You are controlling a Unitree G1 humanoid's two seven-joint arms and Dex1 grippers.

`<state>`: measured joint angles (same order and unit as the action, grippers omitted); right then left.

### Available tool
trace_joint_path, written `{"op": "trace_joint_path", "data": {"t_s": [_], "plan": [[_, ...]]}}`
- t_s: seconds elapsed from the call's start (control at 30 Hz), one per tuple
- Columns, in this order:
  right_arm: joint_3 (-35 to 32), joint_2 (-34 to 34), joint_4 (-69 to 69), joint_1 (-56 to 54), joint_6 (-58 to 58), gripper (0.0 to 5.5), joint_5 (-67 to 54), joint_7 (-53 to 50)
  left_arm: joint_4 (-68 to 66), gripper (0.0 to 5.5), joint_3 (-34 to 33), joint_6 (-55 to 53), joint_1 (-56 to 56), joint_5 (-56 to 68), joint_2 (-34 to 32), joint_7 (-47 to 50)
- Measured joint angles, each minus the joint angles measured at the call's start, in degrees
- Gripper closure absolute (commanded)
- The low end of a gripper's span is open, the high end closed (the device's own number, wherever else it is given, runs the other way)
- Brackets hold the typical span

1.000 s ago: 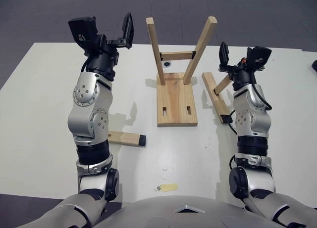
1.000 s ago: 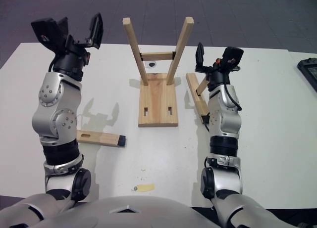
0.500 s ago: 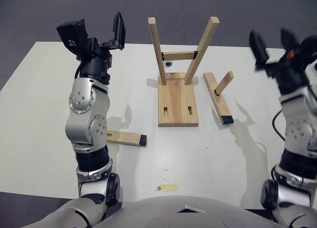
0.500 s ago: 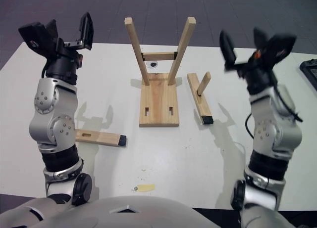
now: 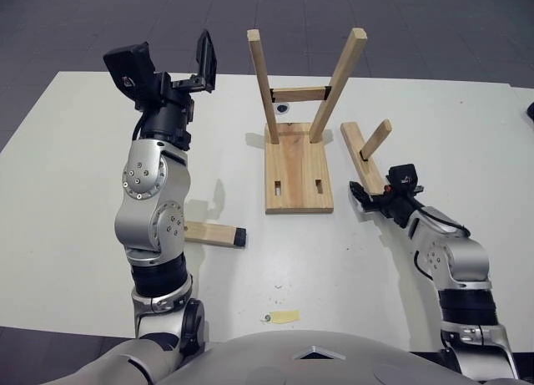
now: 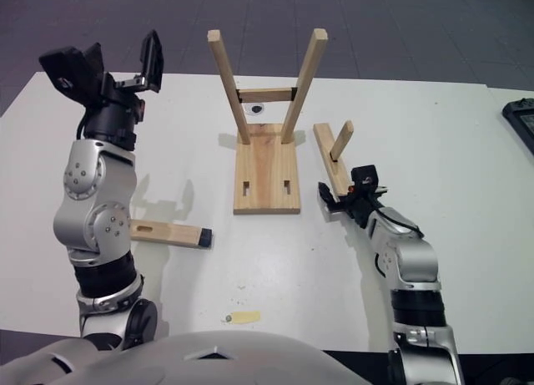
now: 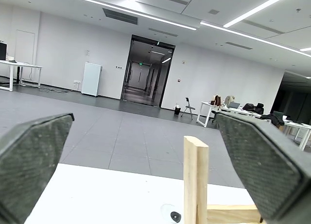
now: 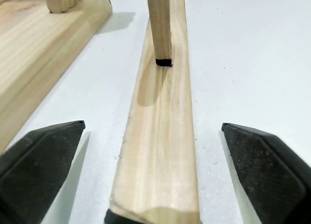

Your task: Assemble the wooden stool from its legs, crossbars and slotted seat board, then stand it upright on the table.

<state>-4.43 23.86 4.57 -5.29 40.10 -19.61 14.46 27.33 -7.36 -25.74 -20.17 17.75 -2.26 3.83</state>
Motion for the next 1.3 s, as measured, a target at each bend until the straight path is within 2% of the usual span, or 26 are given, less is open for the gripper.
{"op": "trace_joint_path", "data": {"t_s": [0.13,0.3,0.53,0.67,0.83,0.97,1.13,1.23,1.3], "plan": [[-0.5,1.8,0.2,-3.4,8.1,1.47,-0.8,1.1,-0.1,0.10,-0.2,-1.3,0.0,-0.1,0.5,1.1],[1.2,8.3,3.3,-6.9,21.1,2.25,-2.8,6.7,0.0,0.10,-0.6,-4.8,0.0,0.0,0.4,2.1],[7.7,12.1,5.6,-12.9,27.0,3.42,-1.1,9.2,0.4,0.10,-1.9,-6.6,-0.5,0.4,0.5,3.0],[8.4,11.5,3.4,-15.2,27.1,3.43,1.9,6.6,-0.7,0.10,-2.2,-6.6,-1.2,0.4,0.7,3.3],[3.6,10.0,-0.3,-15.2,22.6,3.43,2.5,5.3,-2.1,0.10,-2.3,-6.5,-1.4,0.4,1.0,3.1],[-5.2,9.0,-3.2,-15.5,18.6,3.52,1.9,3.6,-3.5,0.10,-3.4,-6.5,-1.4,0.6,1.2,3.1],[-17.8,7.1,-5.6,-20.6,6.2,4.36,-2.0,2.1,-5.7,0.10,-10.4,-6.8,-1.2,3.5,1.1,4.6],[-18.9,7.1,-5.9,-21.0,4.0,4.87,-2.4,2.4,-5.8,0.10,-12.5,-7.6,-1.1,5.0,0.6,4.9],[-15.9,7.5,-6.1,-19.5,2.7,5.28,-0.5,3.3,-5.8,0.10,-12.4,-8.4,-1.1,5.1,0.5,4.9]]}}
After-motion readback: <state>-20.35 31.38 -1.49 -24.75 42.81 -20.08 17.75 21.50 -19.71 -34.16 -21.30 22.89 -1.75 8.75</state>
